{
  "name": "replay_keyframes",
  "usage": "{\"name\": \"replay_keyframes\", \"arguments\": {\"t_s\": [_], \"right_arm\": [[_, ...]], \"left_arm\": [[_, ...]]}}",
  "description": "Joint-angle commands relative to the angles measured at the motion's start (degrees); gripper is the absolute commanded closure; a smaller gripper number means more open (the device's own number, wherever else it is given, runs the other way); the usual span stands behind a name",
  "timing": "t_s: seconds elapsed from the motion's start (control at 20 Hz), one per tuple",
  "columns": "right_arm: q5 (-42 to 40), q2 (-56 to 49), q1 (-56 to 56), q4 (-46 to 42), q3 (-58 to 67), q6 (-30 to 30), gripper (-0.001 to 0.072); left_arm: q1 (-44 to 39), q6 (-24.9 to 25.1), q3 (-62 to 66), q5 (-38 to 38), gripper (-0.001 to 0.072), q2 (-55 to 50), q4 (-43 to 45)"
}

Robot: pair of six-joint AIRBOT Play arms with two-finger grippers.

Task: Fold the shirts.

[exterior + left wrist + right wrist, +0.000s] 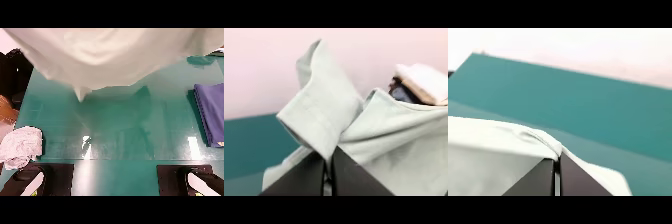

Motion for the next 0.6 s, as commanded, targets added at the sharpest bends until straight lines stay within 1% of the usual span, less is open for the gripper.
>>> {"name": "replay_keyframes", "arguments": {"t_s": [0.0,0.1,0.15,0.25,0.3,0.35,0.4,0.55], "right_arm": [[0.0,4.3,-3.2,-0.4,3.1,-0.1,0.0697],[0.0,5.3,-4.6,-0.3,4.2,0.0,0.0697],[-0.1,5.7,-5.1,-0.3,4.1,0.0,0.0697],[0.0,5.3,-5.4,-0.4,2.2,0.0,0.0697],[0.4,4.2,-5.4,-0.4,1.0,0.3,0.0697],[1.5,2.5,-5.4,-0.3,-0.4,1.2,0.0698],[3.1,0.3,-5.3,-0.3,-1.9,1.7,0.0698],[7.0,-8.0,-5.3,-0.3,-8.5,2.8,0.0697]], "left_arm": [[0.1,-0.1,4.8,0.0,0.0681,1.0,-4.1],[0.1,-0.2,6.3,0.9,0.0681,0.9,-4.2],[0.1,-0.1,6.2,2.6,0.0682,0.9,-3.6],[0.1,-0.5,6.2,4.0,0.0682,-1.0,1.6],[0.1,-2.7,6.1,3.4,0.0682,-2.9,5.4],[0.1,-4.2,6.0,2.1,0.0683,-5.9,8.7],[0.1,-4.5,6.0,0.1,0.0682,-9.6,10.2],[0.1,-4.5,6.0,-7.0,0.0681,-22.9,9.7]]}}
